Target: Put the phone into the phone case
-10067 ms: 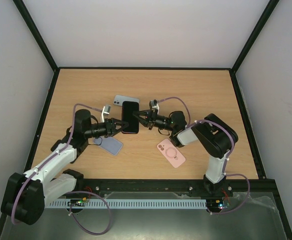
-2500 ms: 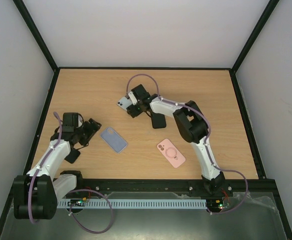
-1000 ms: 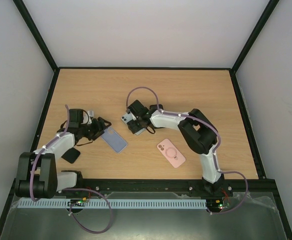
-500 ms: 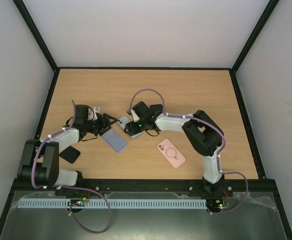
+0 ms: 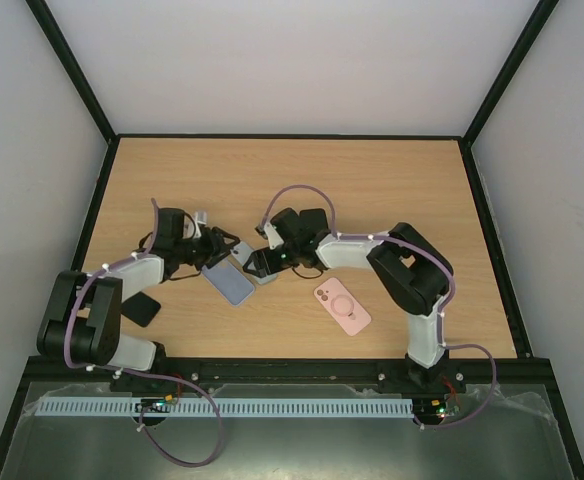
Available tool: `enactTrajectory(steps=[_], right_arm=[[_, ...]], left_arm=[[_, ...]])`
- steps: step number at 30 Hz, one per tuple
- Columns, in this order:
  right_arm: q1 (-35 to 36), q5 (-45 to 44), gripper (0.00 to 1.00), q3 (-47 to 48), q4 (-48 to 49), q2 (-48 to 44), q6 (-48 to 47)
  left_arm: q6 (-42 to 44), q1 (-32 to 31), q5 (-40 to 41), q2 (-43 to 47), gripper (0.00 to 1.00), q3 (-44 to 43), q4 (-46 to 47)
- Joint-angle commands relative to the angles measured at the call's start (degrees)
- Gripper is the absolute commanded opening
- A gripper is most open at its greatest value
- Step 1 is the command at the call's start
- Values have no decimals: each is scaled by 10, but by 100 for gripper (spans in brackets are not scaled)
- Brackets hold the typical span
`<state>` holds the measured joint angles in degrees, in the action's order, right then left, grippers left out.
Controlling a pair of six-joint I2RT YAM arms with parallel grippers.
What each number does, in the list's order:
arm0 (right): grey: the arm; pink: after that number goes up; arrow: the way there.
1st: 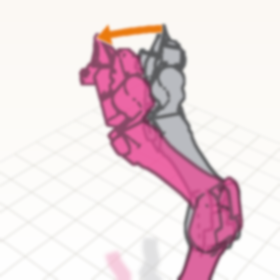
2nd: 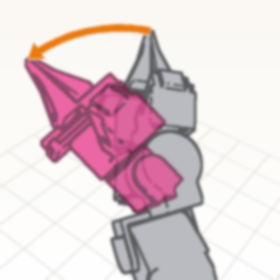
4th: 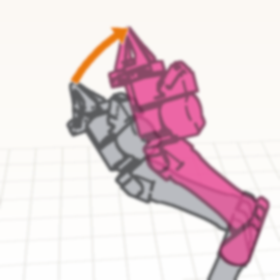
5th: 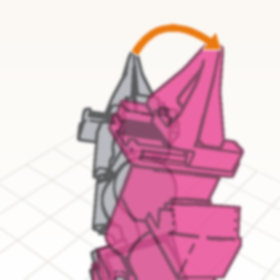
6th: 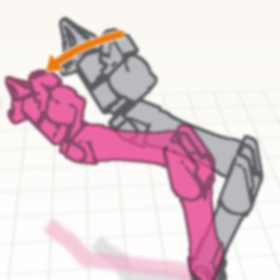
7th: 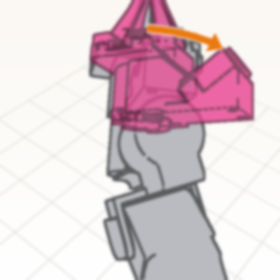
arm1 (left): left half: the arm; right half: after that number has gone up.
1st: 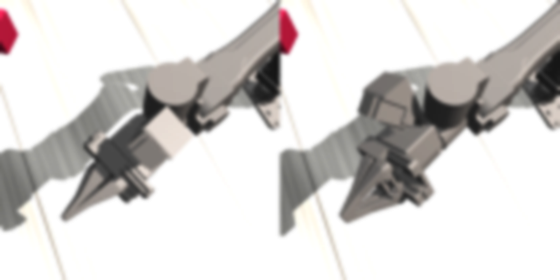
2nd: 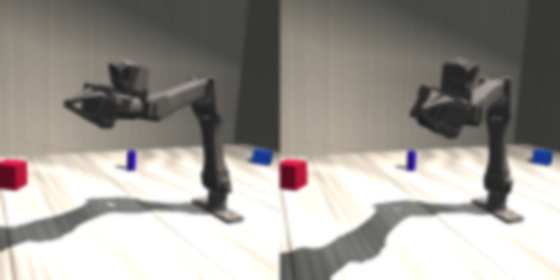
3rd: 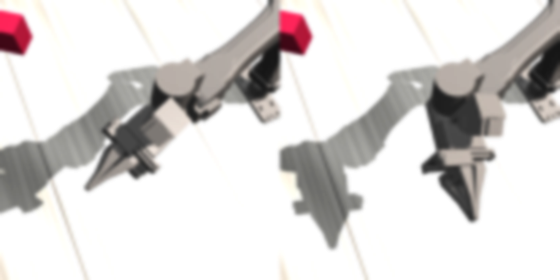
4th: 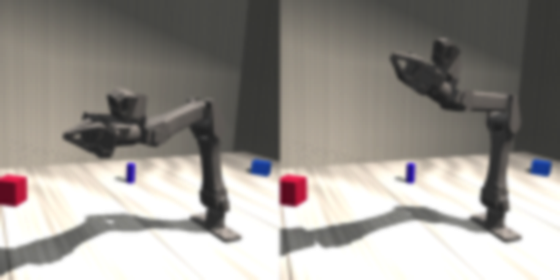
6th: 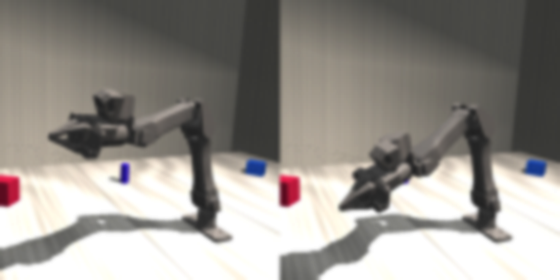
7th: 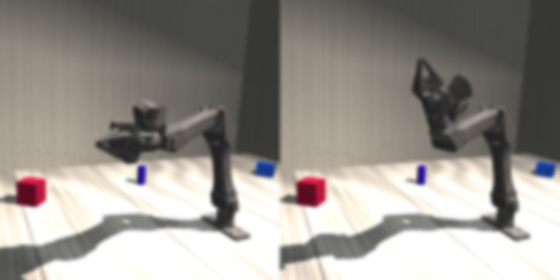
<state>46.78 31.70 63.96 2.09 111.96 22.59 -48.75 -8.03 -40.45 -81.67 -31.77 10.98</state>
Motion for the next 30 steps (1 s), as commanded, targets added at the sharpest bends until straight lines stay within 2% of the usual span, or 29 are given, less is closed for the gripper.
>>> enactTrajectory(steps=[1, 4, 10, 13, 16, 21, 30], right_arm=[[1, 10, 51, -14, 20, -21, 22], [1, 3, 51, -18, 26, -27, 28], [1, -6, 50, -19, 30, -32, 33], [1, 2, 50, -21, 38, -33, 37], [1, 13, 50, -27, 50, -35, 47], [1, 23, 50, -36, 69, -37, 59], [1, 31, 49, -42, 86, -39, 74]], left_arm=[[-12, -6, 3, -6, 50, 8, 7], [-15, -8, 7, -6, 51, 9, -5], [-13, -9, 18, 3, 60, 13, -23], [-14, -10, 19, -4, 60, 15, -19], [-26, -11, 13, -14, 55, 20, 0], [-40, -17, 13, -19, 41, 19, 18], [-59, -30, 15, -40, 27, 27, 41]])
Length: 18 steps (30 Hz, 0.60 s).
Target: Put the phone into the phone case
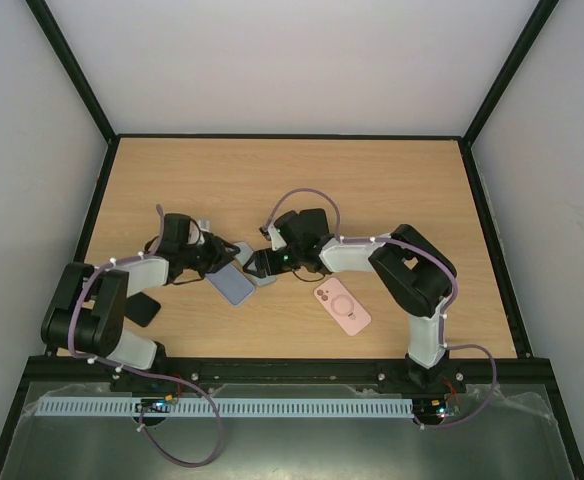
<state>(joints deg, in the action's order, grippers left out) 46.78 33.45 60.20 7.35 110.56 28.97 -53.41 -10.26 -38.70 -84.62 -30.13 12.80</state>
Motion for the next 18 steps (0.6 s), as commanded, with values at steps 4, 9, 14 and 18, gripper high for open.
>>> enactTrajectory(steps=[4, 9, 14, 18], right_arm=[[1, 6, 50, -4, 25, -25, 6], [2, -19, 62, -3, -14, -35, -13], [4, -62, 86, 9, -72, -51, -38], [16, -105, 88, 21, -124, -70, -65]], left_arm=[[-21, -9, -3, -13, 16, 13, 32], [-28, -9, -5, -20, 5, 8, 36], [-35, -11, -9, -32, 3, 4, 40], [-36, -16, -6, -31, 3, 0, 34]])
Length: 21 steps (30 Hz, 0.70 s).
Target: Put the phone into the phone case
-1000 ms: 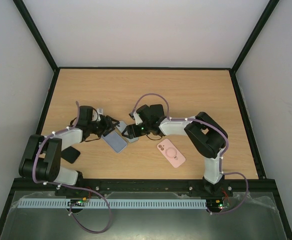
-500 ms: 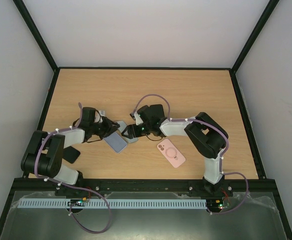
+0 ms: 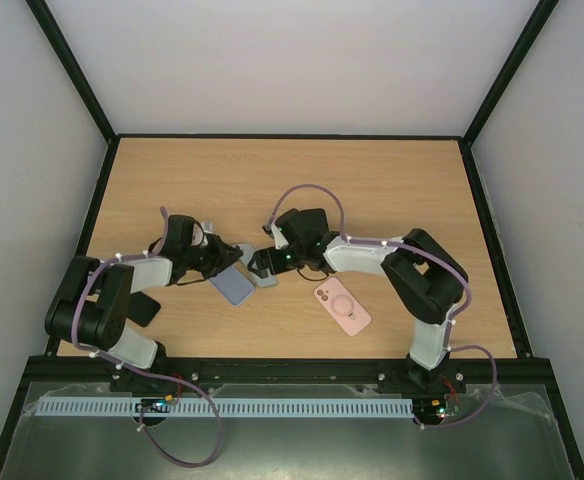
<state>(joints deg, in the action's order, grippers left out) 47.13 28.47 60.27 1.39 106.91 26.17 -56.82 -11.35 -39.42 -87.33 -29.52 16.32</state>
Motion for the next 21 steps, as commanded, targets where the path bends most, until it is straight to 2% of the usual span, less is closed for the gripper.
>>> enactTrajectory(steps=[1, 3, 7, 11, 21], right_arm=[[21, -66, 87, 25, -80, -36, -45], [35, -95, 80, 31, -106, -42, -61], [66, -163, 57, 37, -143, -61, -78], [96, -212, 55, 41, -158, -76, -88], [147, -326, 55, 86, -210, -39, -109]], left_arm=[[-2, -6, 2, -3, 2, -8, -4], [-4, -7, 2, -4, 3, -13, -10], [-7, -9, 3, 0, 3, -20, -22], [-10, -11, 5, 5, 3, -28, -32], [-19, -18, 7, 13, 3, -34, -47]])
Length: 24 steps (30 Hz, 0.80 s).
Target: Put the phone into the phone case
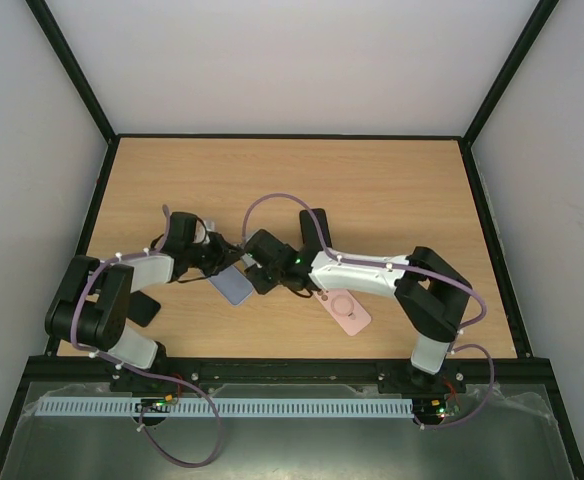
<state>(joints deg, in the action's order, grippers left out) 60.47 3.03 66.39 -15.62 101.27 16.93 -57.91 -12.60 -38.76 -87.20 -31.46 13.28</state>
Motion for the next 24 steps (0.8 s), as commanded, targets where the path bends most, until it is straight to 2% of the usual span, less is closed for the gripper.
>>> enactTrajectory(steps=[1, 8, 14, 19, 24], right_arm=[[16, -77, 54, 28, -42, 19, -19], [35, -109, 53, 31, -46, 41, -26], [38, -122, 46, 27, -37, 64, -32], [38, -149, 34, 28, -35, 77, -34], [38, -158, 14, 9, -9, 52, -25]], left_arm=[[-9, -6, 1, 13, 3, -14, -17], [-14, -10, -1, 16, 4, -17, -20], [-24, -11, -5, 17, 4, -12, -7], [-30, -11, -12, 15, 4, -9, 0], [-33, -12, -11, 25, 10, -7, 0]])
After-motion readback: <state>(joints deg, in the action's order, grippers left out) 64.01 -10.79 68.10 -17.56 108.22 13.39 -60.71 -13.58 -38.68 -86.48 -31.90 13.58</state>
